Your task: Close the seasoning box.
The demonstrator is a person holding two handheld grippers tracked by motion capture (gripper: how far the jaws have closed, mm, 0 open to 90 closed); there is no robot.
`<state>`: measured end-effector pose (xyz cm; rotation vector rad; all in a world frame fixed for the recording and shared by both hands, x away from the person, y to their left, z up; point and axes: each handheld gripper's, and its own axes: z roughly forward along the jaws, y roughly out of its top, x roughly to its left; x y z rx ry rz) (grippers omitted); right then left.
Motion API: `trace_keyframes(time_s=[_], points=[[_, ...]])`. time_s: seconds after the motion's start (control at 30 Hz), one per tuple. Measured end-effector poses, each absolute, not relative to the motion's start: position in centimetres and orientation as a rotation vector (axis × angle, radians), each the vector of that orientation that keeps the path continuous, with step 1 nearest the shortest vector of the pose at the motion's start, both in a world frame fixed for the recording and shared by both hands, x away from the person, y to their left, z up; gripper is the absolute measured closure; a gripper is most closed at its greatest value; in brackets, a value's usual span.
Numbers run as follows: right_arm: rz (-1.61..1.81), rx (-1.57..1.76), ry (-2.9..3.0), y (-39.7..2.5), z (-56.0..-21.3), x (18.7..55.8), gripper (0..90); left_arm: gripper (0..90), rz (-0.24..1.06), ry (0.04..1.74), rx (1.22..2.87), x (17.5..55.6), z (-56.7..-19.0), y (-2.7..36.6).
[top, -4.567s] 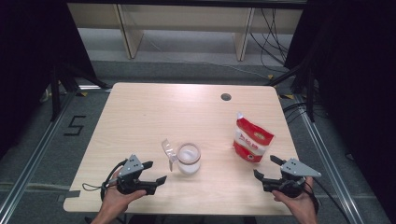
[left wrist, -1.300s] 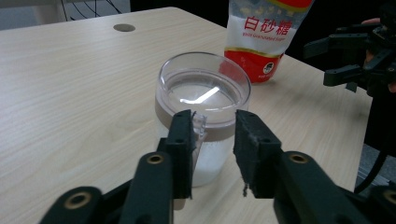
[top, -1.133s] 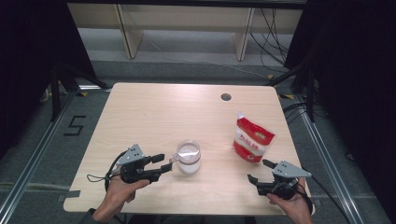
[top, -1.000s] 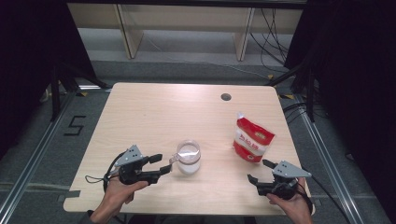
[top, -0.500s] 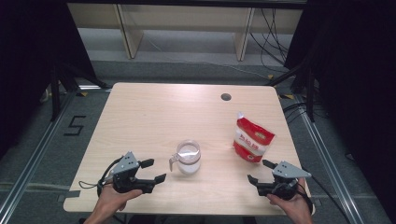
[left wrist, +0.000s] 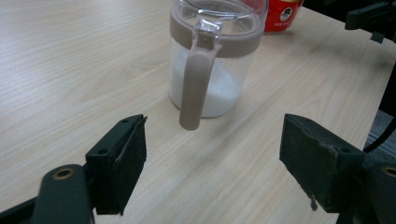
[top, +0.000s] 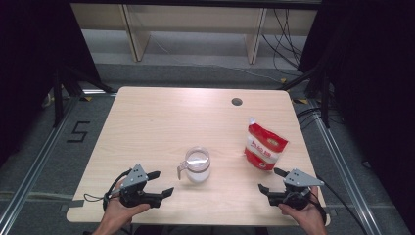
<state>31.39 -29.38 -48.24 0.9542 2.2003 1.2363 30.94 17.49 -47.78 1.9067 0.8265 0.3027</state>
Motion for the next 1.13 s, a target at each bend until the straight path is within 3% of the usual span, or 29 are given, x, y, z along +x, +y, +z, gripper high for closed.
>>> trace_keyframes(time_s=[1.13], points=[[1.186,0.987,2.268,-29.26,-49.06,31.69,15.8,22.2,0.299,0.848,1.932,31.05,-48.55,17.57]])
